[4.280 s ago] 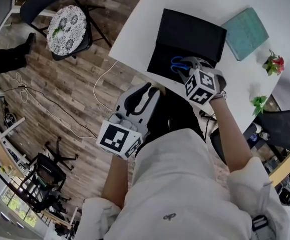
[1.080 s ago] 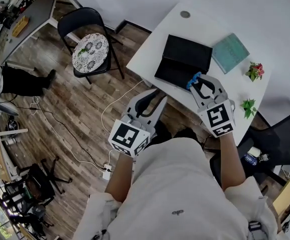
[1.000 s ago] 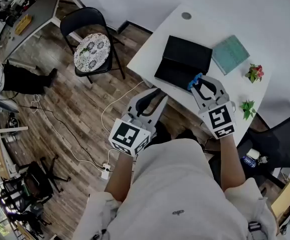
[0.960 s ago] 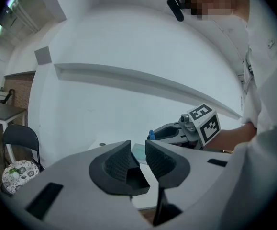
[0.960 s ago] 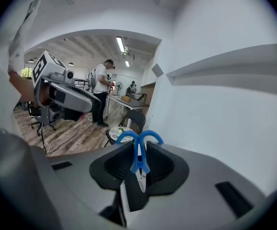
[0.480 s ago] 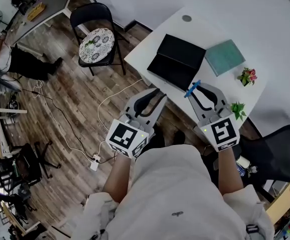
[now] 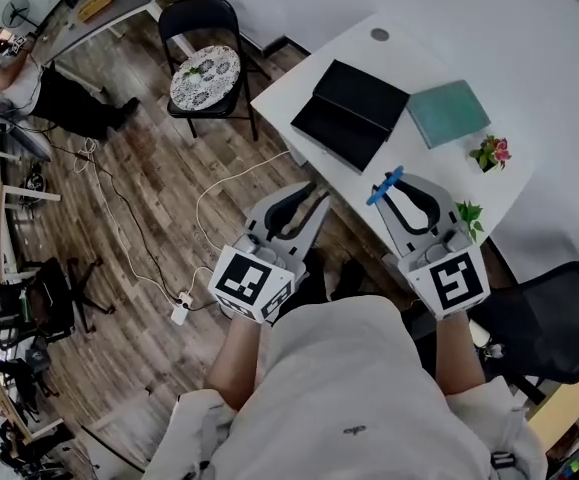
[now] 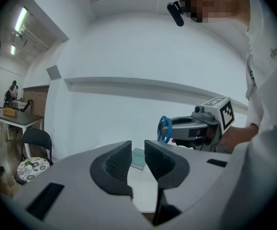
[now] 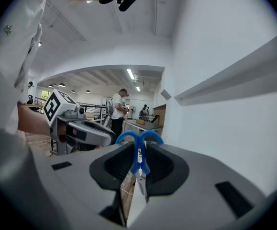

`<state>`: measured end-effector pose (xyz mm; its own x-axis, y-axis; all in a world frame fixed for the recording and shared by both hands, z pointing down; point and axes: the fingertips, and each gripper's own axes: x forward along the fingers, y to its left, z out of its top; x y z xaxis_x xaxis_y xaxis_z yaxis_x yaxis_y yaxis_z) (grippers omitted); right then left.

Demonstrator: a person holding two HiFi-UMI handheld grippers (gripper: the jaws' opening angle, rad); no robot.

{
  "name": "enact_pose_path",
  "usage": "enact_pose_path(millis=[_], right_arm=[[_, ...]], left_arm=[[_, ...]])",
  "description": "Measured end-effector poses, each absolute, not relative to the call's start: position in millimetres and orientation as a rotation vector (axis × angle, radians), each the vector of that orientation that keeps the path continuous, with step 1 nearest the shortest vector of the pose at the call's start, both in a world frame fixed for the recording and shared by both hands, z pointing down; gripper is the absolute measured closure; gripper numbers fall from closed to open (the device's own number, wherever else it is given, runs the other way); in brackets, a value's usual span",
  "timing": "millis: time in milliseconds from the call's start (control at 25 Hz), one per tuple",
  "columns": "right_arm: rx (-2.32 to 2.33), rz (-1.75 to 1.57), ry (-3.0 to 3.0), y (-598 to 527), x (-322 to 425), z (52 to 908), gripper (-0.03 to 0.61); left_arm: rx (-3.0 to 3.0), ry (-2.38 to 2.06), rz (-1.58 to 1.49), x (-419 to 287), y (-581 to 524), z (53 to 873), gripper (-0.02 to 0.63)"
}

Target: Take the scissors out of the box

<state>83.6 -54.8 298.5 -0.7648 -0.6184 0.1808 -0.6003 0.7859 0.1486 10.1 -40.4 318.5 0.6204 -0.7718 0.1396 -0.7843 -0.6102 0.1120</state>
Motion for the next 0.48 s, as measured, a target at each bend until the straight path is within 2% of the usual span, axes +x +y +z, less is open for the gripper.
enact_pose_path(millis=[480], right_arm=[[0.996, -0.116, -2.807, -27.0, 112.9, 290.9, 0.489]], left_arm=[[2.711, -1.306, 0.127, 38.2, -24.0, 316.4, 0.568]])
